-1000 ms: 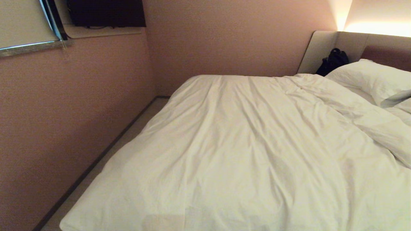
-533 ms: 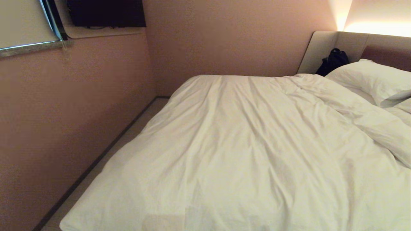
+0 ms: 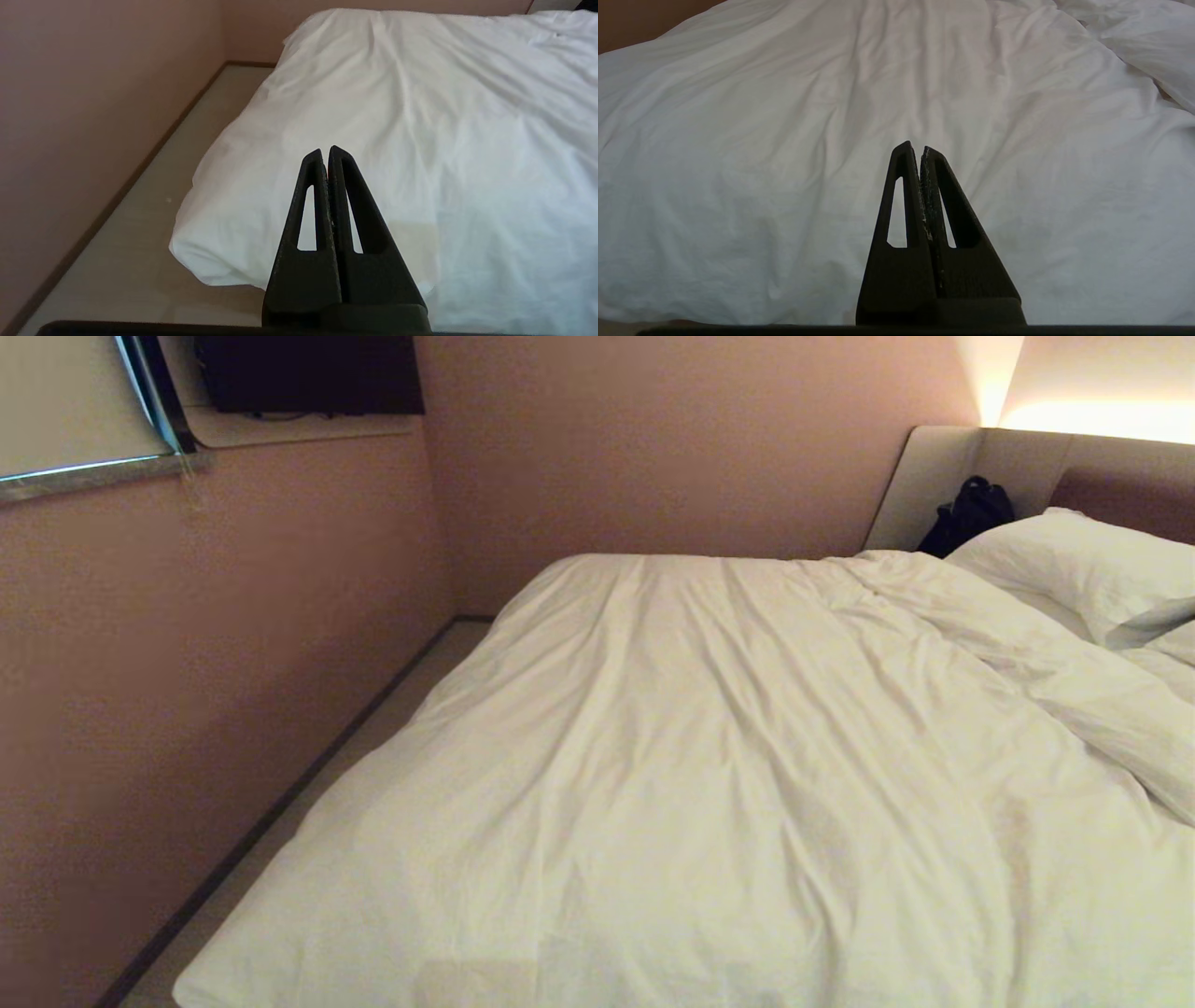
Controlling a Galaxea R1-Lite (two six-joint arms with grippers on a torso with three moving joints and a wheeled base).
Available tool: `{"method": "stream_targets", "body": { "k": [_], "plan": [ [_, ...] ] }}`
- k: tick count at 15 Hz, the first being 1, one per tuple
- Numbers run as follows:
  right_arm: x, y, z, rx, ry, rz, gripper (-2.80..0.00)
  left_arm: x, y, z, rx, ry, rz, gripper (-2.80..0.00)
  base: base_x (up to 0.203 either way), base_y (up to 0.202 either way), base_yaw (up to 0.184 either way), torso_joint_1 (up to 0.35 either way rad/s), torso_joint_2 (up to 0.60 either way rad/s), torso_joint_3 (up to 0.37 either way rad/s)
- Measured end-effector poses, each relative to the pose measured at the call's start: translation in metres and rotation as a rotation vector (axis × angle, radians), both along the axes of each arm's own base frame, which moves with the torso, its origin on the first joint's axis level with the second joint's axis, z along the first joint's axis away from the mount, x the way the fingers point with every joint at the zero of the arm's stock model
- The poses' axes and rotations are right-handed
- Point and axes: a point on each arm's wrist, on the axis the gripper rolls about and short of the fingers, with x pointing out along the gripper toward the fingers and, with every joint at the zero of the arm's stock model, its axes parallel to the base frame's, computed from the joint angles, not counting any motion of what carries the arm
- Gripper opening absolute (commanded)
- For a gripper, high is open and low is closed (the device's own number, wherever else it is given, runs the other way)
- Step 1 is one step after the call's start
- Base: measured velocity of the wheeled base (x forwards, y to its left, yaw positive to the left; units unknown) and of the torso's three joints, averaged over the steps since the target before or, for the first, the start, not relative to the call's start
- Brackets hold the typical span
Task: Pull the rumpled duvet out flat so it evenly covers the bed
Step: Flatten the corners of the folded blanket
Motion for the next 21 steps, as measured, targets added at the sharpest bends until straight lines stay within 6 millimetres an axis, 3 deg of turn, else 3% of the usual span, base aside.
{"method": "stream_targets", "body": {
  "k": [7, 16, 21],
  "plan": [
    [0.0, 0.0, 0.0, 0.0, 0.0, -0.001, -2.8, 0.014, 0.0, -0.031, 0.007, 0.082, -0.002, -2.8, 0.0, 0.0, 0.0, 0.0, 0.0, 0.0],
    [0.0, 0.0, 0.0, 0.0, 0.0, 0.0, -2.8, 0.015, 0.001, -0.034, -0.061, 0.093, 0.035, -2.8, 0.0, 0.0, 0.0, 0.0, 0.0, 0.0],
    [0.0, 0.0, 0.0, 0.0, 0.0, 0.0, -2.8, 0.016, 0.002, -0.039, 0.027, 0.116, 0.104, -2.8, 0.0, 0.0, 0.0, 0.0, 0.0, 0.0]
  ]
}}
